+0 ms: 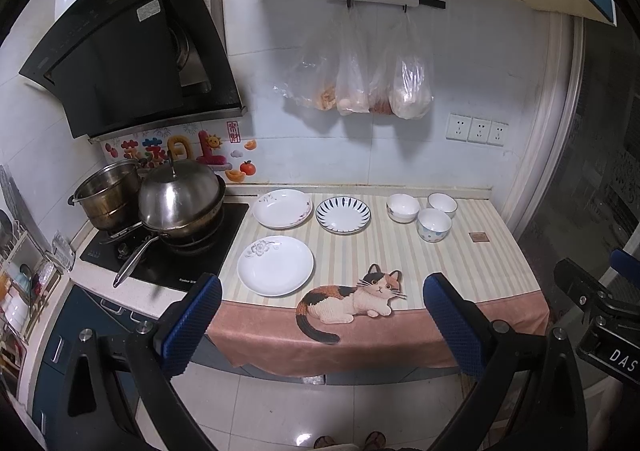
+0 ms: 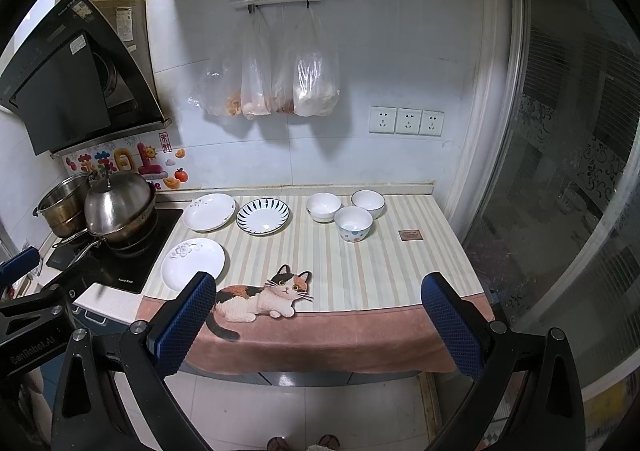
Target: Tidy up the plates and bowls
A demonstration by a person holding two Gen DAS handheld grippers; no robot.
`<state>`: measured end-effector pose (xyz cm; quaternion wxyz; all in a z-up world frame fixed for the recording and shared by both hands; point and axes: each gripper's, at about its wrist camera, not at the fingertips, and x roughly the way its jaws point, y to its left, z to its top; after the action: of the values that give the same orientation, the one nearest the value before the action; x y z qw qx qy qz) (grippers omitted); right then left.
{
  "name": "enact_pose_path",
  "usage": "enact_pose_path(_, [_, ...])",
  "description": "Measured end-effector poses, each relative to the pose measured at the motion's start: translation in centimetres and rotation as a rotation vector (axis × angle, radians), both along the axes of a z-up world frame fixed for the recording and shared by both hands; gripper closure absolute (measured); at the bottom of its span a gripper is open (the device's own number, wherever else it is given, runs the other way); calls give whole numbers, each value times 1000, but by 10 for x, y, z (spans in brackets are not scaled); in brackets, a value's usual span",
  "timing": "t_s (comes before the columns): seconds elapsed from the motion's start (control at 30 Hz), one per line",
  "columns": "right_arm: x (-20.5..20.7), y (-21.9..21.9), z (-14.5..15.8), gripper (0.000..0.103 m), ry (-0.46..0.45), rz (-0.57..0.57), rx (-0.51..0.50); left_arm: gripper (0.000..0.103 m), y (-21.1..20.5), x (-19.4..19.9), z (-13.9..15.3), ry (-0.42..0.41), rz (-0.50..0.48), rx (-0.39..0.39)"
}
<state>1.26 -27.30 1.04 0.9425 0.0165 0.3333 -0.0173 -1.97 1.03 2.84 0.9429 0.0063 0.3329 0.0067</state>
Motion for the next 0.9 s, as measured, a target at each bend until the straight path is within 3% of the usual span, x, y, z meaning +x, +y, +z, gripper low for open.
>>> enact_pose_path(0.9, [13,4,-10,0,18,-2,9,0,7,1,-5,7,-4,-4])
